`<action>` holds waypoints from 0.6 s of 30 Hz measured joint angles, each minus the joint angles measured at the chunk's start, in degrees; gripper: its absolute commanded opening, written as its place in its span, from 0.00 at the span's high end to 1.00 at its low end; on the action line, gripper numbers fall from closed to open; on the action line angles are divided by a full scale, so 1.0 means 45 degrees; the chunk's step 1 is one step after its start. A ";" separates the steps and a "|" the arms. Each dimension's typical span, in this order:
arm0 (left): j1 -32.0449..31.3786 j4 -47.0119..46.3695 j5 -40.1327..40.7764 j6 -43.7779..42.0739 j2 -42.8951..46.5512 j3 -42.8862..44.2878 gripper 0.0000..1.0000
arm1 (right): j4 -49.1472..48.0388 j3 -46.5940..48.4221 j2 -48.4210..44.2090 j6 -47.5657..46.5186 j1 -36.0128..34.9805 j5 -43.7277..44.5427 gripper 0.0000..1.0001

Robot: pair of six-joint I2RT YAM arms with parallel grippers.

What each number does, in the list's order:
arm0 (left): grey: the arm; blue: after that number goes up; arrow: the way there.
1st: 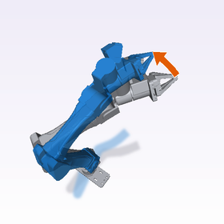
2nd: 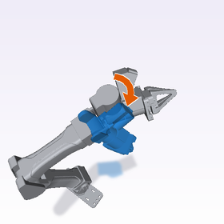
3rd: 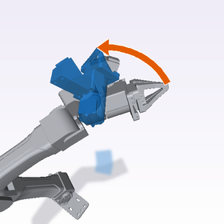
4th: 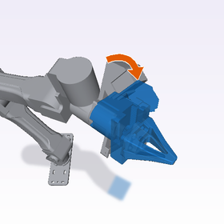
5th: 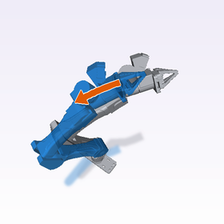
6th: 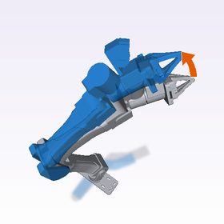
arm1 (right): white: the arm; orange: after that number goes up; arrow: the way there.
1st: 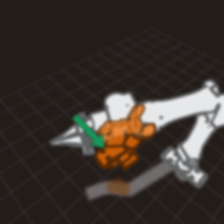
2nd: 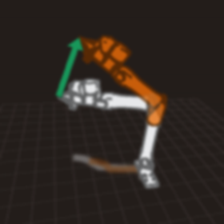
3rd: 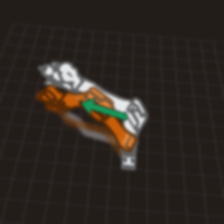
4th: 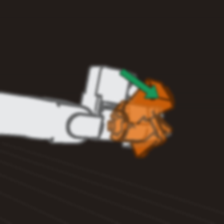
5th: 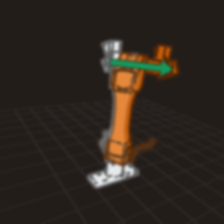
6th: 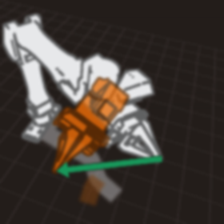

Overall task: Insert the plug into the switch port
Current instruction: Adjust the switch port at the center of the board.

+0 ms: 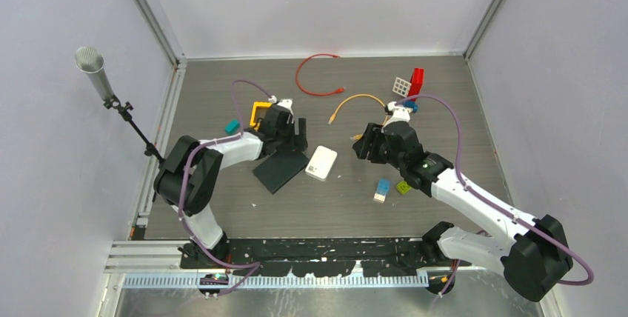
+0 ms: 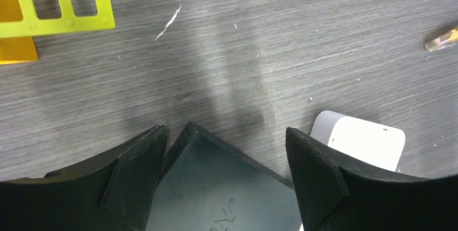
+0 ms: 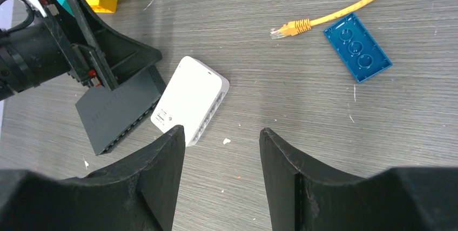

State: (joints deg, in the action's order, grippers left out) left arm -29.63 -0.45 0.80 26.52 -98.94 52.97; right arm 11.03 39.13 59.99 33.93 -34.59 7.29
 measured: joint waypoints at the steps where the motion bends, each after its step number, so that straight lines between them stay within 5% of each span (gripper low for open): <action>1: -0.0010 0.0078 0.0015 -0.0029 0.0068 -0.0039 0.17 | 0.0000 0.0000 -0.0005 -0.0005 -0.0005 0.0044 0.42; 10: -0.0034 0.1132 0.2098 -0.0384 0.1943 -0.0170 0.15 | -0.0073 -0.0039 0.0335 -0.0141 0.0000 0.0437 0.35; 18: -0.0034 0.0578 0.4493 -0.0602 0.4541 -0.1360 0.17 | -0.0151 0.1486 0.3944 -0.0136 0.0010 0.0593 0.36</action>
State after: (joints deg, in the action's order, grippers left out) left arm -29.78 2.15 21.02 23.81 -78.50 46.85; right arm 10.35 45.82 77.73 33.32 -34.54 9.96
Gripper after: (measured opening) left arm 0.838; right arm 0.642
